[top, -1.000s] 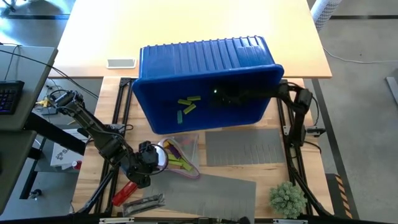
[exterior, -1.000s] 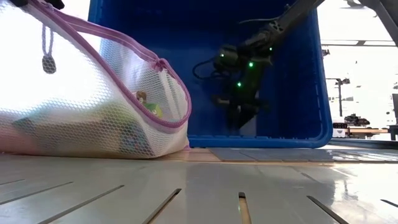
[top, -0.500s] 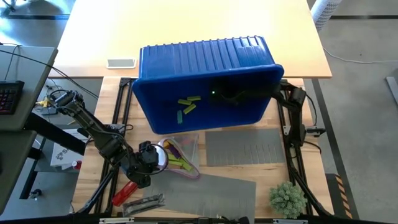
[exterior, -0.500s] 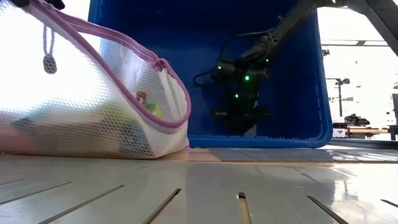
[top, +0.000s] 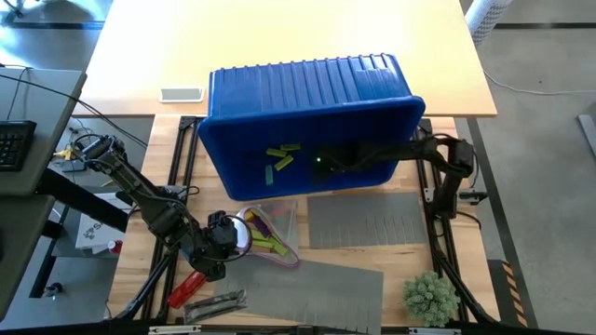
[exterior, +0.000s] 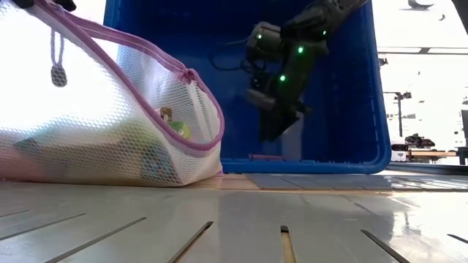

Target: Sort blocks

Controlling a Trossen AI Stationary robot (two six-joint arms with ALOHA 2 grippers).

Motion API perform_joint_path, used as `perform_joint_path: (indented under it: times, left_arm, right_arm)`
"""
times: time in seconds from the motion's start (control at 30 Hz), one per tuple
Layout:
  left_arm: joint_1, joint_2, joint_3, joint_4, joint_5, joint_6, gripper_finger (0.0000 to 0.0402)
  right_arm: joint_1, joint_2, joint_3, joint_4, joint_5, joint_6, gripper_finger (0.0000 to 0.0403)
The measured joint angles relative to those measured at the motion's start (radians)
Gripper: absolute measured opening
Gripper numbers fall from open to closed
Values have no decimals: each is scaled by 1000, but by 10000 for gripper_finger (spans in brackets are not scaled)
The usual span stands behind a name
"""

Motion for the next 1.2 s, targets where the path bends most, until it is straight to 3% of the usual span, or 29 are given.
perform_joint_path:
  times: [0.17,0.43,0.67,0.83,1.2]
  left_arm:
    - [0,0,0,0,2,0,24]
    - [0,0,0,0,2,0,24]
    - [0,0,0,0,2,0,24]
    - [0,0,0,1,2,0,24]
    - [0,0,0,-1,0,0,24]
  right_arm:
    - [32,-16,0,-66,-134,-339,135]
    - [19,-7,0,-68,-136,-937,135]
    - [-104,14,1,-50,-316,-981,135]
    - [-180,52,1,-18,-504,-1021,135]
    - [-209,142,4,70,-627,-1079,134]
